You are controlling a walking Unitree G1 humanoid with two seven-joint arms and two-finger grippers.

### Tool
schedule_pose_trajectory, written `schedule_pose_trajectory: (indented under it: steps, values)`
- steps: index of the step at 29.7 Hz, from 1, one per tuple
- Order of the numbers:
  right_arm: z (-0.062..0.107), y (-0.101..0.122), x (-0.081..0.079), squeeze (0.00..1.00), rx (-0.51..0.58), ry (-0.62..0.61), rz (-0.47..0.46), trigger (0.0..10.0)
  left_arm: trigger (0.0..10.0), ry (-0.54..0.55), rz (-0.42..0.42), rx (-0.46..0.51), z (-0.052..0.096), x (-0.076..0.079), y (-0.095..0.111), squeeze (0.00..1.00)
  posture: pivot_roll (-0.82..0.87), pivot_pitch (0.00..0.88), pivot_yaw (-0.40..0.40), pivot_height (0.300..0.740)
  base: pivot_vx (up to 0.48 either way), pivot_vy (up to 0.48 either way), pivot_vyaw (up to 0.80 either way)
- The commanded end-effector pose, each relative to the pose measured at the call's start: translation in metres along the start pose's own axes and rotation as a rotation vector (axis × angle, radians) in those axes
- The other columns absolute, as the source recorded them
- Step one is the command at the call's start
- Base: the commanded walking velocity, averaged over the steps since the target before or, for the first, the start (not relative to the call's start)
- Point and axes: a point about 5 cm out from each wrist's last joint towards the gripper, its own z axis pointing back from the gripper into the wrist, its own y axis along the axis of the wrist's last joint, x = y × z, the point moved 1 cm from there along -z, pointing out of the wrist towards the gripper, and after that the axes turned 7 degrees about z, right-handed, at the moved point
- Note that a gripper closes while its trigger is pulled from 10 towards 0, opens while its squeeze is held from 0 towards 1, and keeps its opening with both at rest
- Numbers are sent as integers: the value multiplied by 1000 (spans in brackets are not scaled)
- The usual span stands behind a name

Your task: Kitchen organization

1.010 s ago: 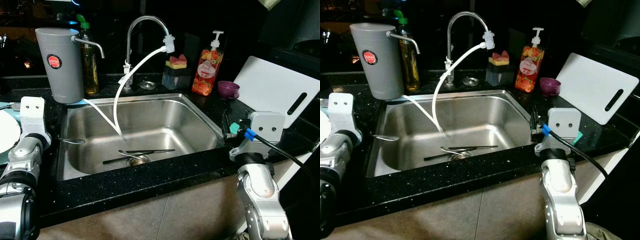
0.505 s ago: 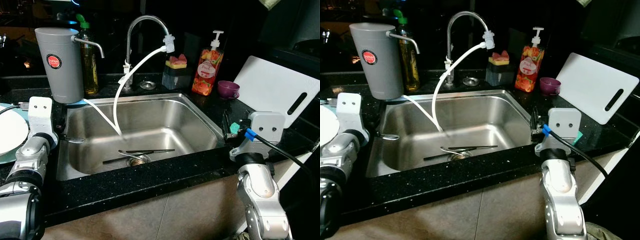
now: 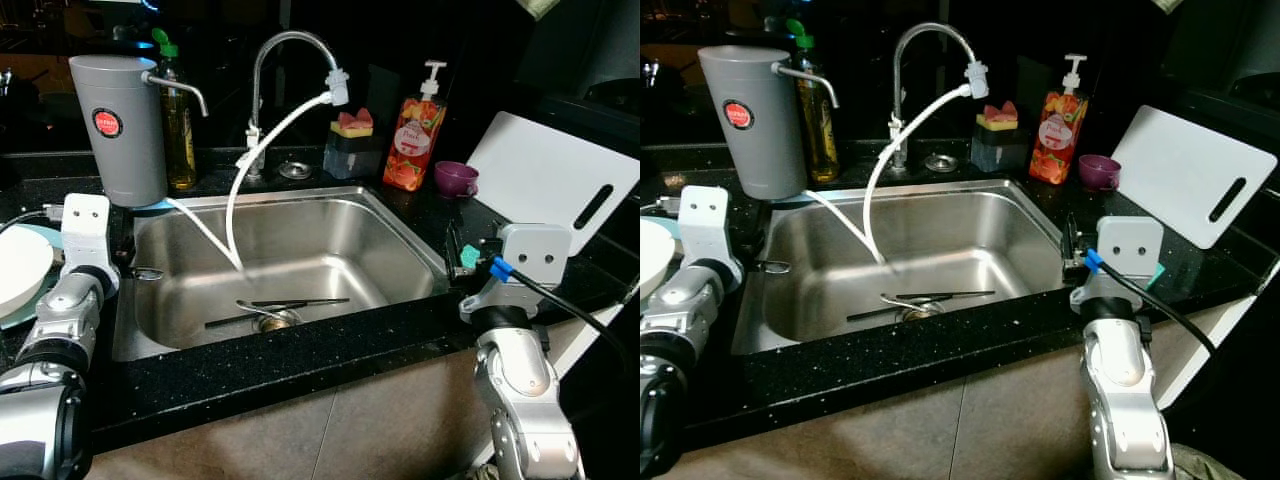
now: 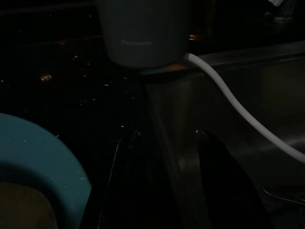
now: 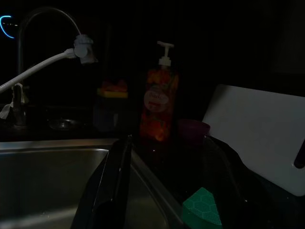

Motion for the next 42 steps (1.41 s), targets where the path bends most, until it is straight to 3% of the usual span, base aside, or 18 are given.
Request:
schedule_pose_trajectory:
  steps: [1, 8, 21, 35, 42]
  values:
    - [0, 2, 5, 0, 7, -18, 5, 10000, 10000, 21, 0, -21, 1, -8, -2, 0, -44, 96, -94, 740, 0, 0, 0]
    - [1, 1, 5, 0, 3, -20, 2, 10000, 10000, 18, -18, 18, 3, -20, 6, 0, -24, 100, -98, 740, 0, 0, 0]
    - [-2, 1, 0, 0, 4, -2, -8, 10000, 10000, 53, -40, -3, 11, -36, -4, 0, -14, 100, -104, 740, 0, 0, 0]
    - [-1, 2, 3, 0, 7, -6, 3, 10000, 10000, 71, -47, -79, 16, -31, -26, 0, -36, 92, -105, 740, 0, 0, 0]
    - [-1, 2, 4, 0, 6, -6, 4, 10000, 10000, 83, -28, -25, 14, -35, -13, 0, -31, 90, -111, 740, 0, 0, 0]
